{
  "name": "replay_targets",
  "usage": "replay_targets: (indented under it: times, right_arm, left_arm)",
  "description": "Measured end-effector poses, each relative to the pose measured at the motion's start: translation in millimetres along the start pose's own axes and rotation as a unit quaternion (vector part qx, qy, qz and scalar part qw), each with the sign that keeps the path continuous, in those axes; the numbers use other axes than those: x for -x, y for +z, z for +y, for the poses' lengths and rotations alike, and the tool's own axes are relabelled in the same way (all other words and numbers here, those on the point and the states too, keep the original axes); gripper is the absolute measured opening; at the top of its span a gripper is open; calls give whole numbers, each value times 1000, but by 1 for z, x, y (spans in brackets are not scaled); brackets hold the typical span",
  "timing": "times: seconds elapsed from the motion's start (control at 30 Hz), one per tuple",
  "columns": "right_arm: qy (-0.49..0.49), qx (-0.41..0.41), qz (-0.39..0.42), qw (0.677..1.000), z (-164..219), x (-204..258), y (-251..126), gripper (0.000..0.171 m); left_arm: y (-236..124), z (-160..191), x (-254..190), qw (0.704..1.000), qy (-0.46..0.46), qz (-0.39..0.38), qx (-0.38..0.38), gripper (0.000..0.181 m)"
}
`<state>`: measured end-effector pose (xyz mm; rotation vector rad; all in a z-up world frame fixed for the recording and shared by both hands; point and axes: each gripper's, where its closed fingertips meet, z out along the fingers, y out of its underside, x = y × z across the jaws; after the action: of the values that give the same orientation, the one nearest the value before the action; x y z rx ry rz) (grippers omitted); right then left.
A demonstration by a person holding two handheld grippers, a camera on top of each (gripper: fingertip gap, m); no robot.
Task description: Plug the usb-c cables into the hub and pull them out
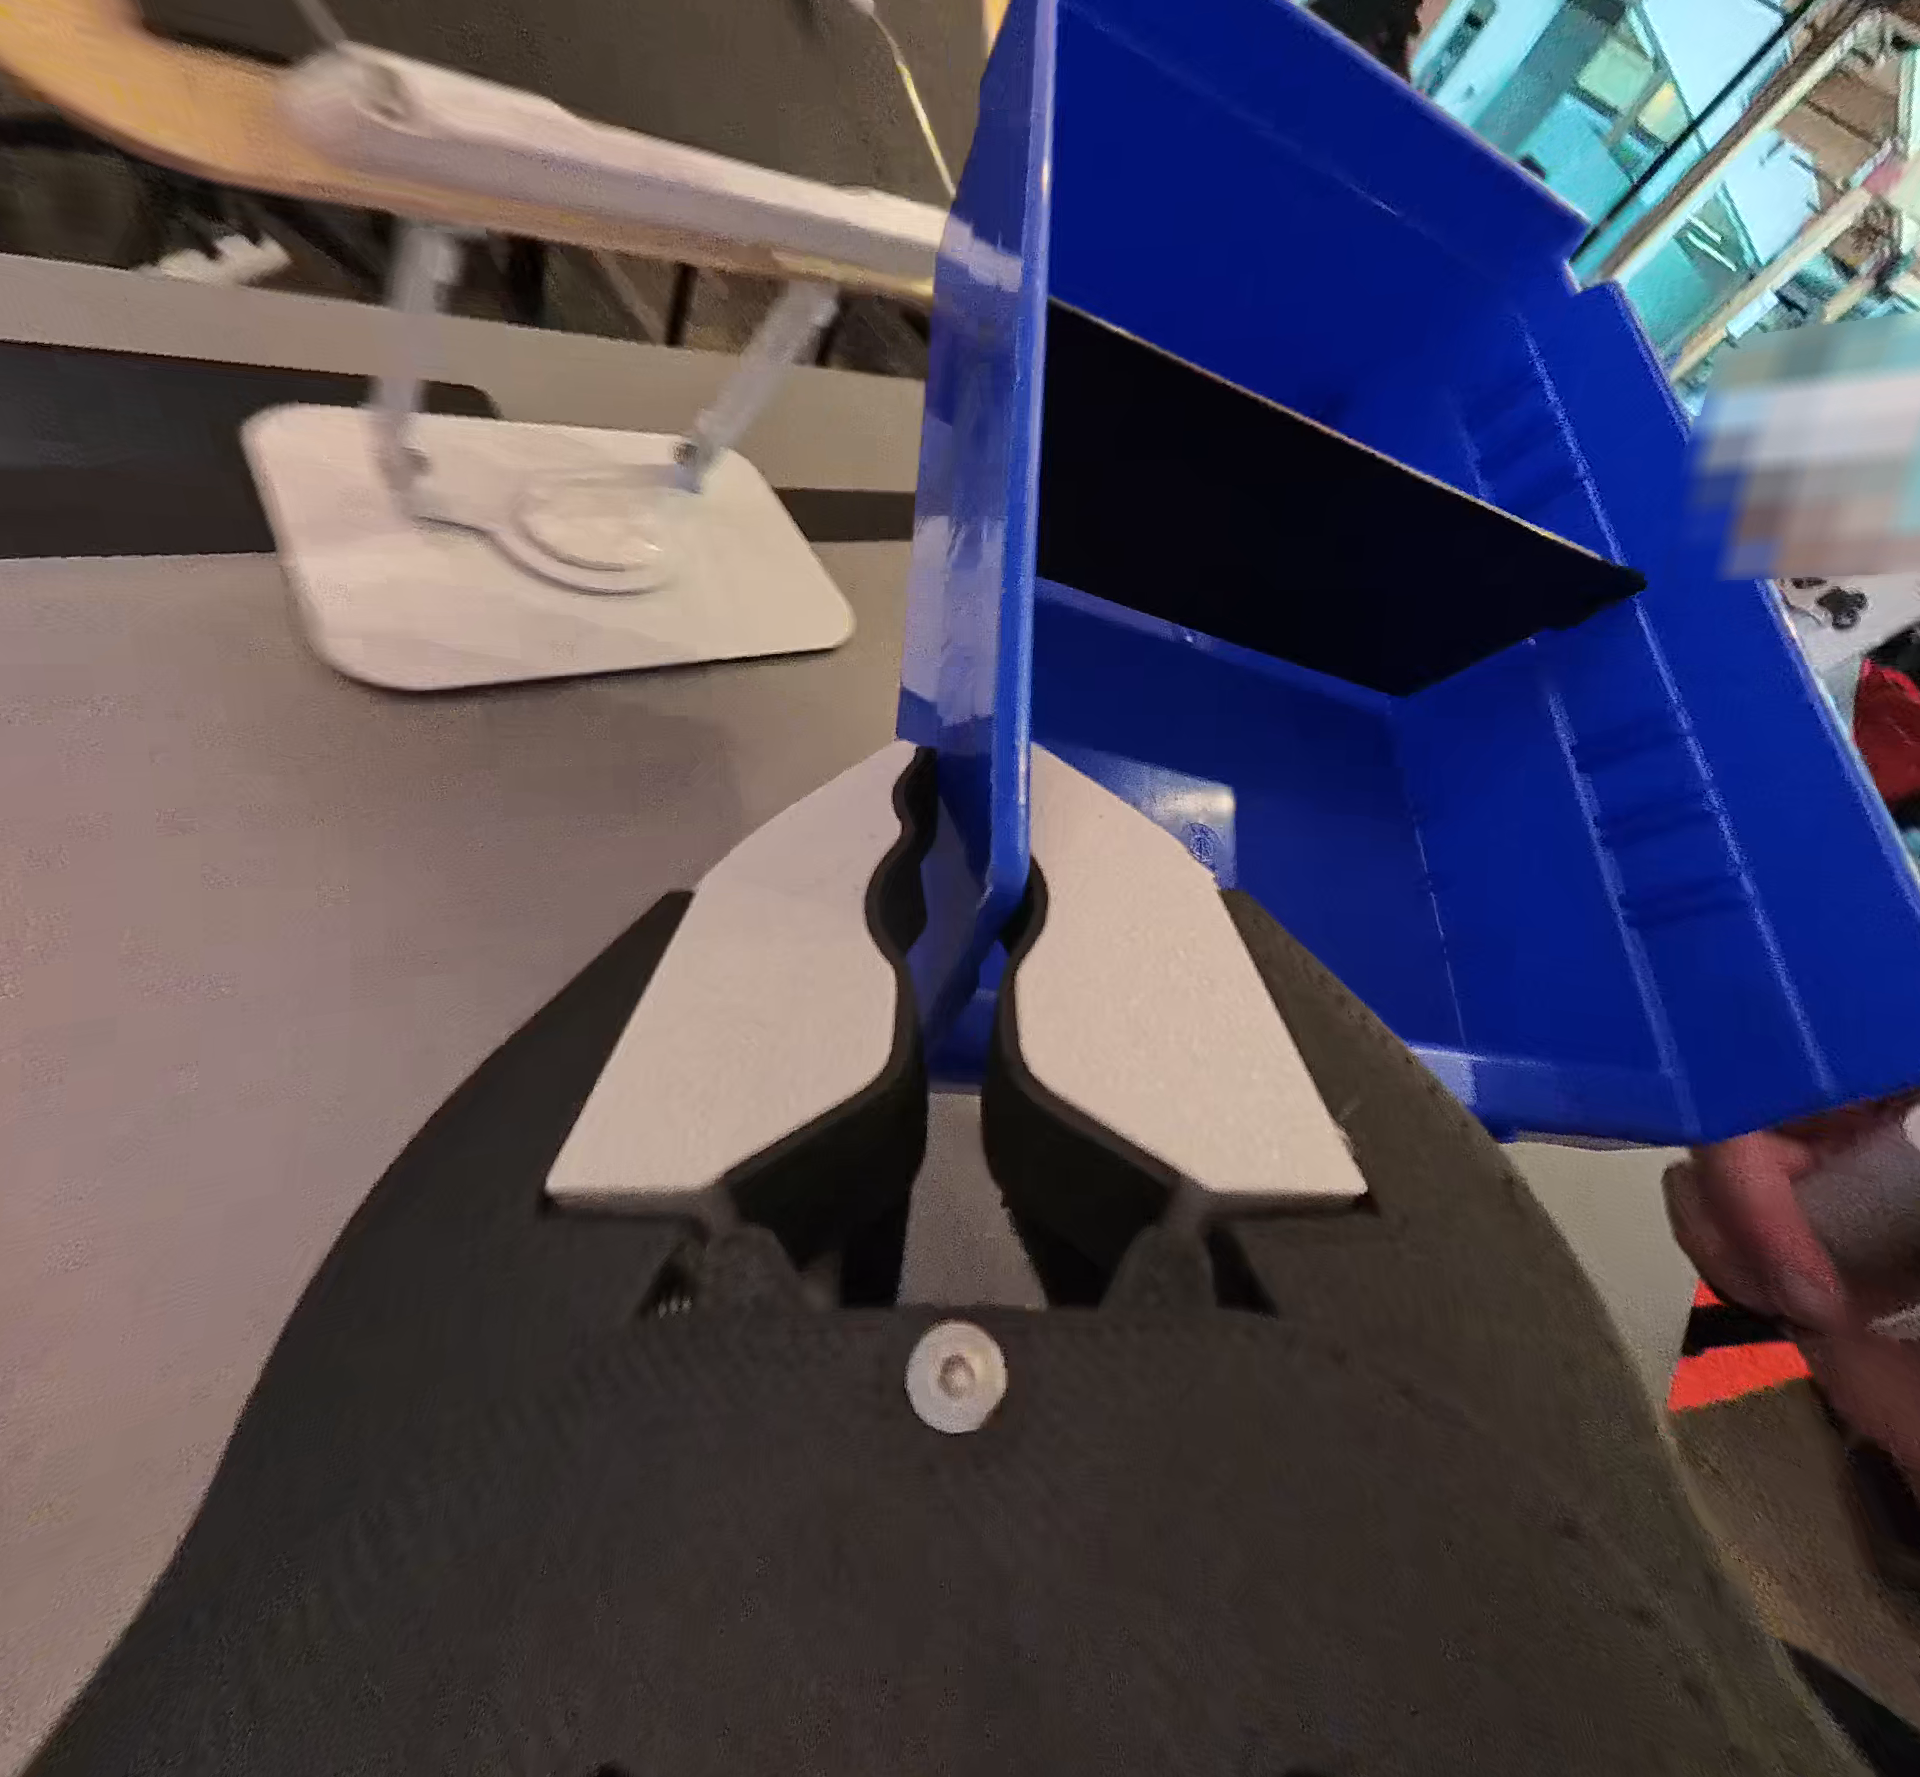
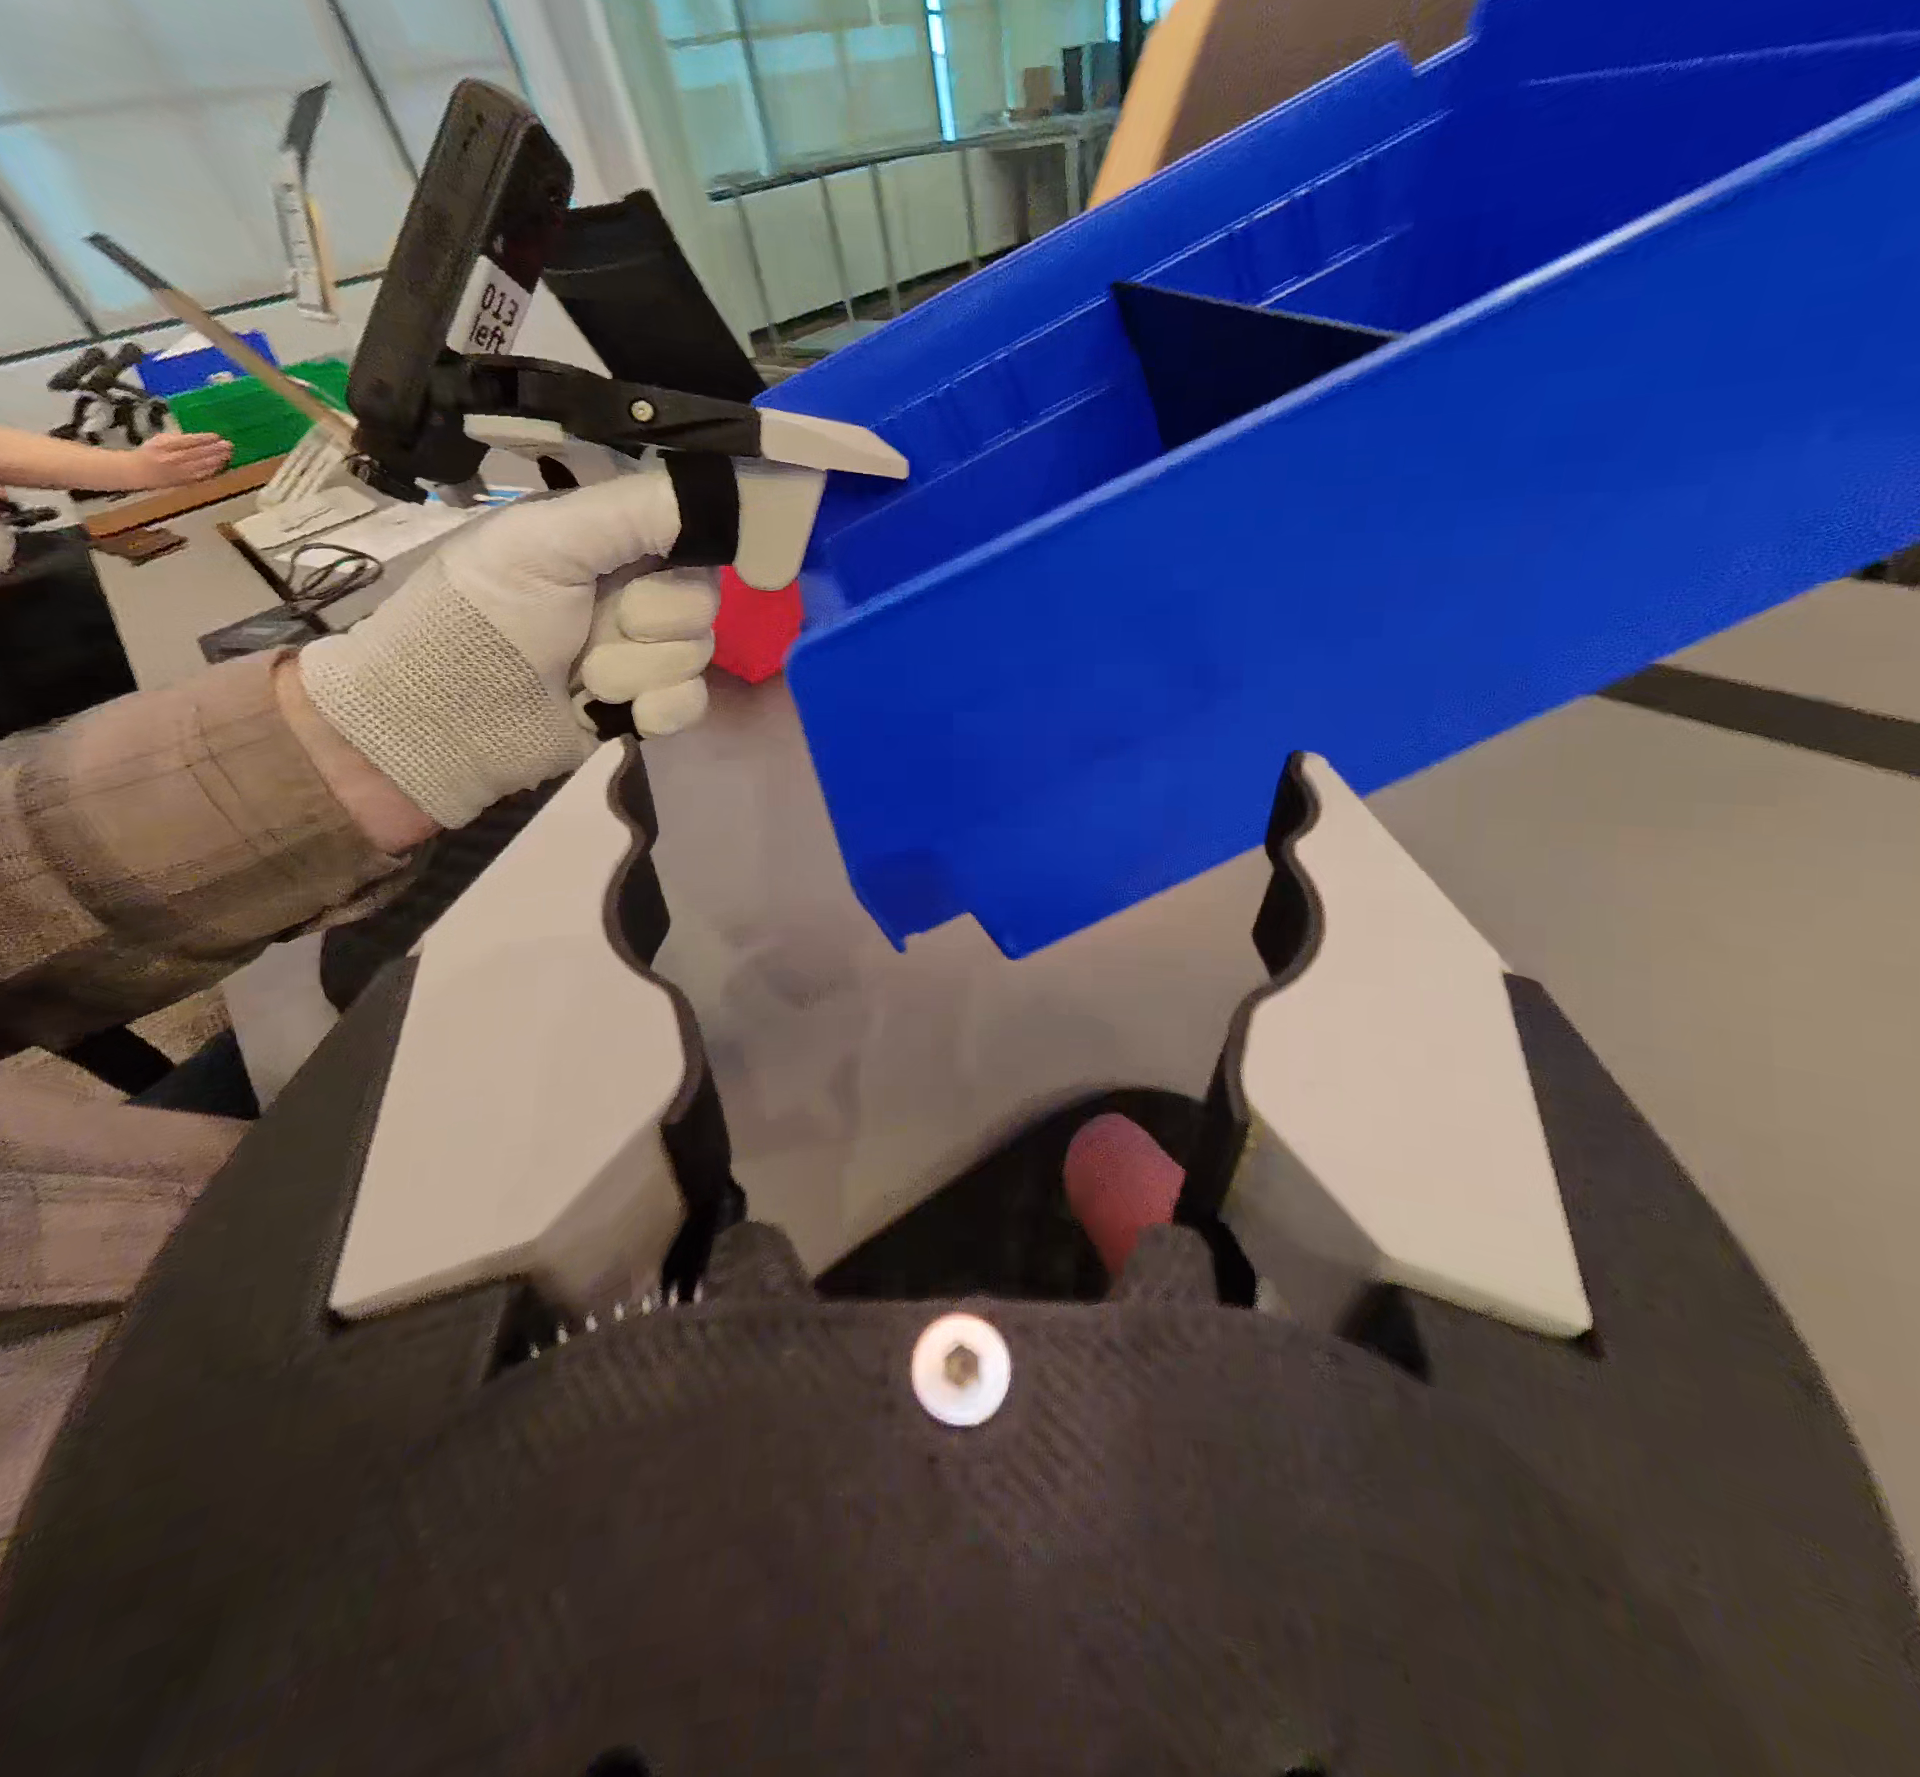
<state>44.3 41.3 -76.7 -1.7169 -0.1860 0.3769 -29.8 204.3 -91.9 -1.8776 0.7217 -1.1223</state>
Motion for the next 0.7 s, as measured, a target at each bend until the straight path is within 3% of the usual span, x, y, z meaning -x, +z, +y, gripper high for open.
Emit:
replay_targets:
  times: [0.17,0.37,0.53,0.7]
  right_arm:
    - [22,46,88,995,31,-67,-23,107]
    - [76,88,163,980,67,-155,-55,85]
    - [104,120,189,969,94,-202,-68,82]
    - [107,138,202,964,100,-239,-78,78]
  left_arm:
    - [86,25,-41,998,7,28,53,8]
    - [167,56,-73,994,20,52,96,12]
    - [207,80,-88,989,30,56,133,16]
    - [218,93,-104,987,62,54,138,21]
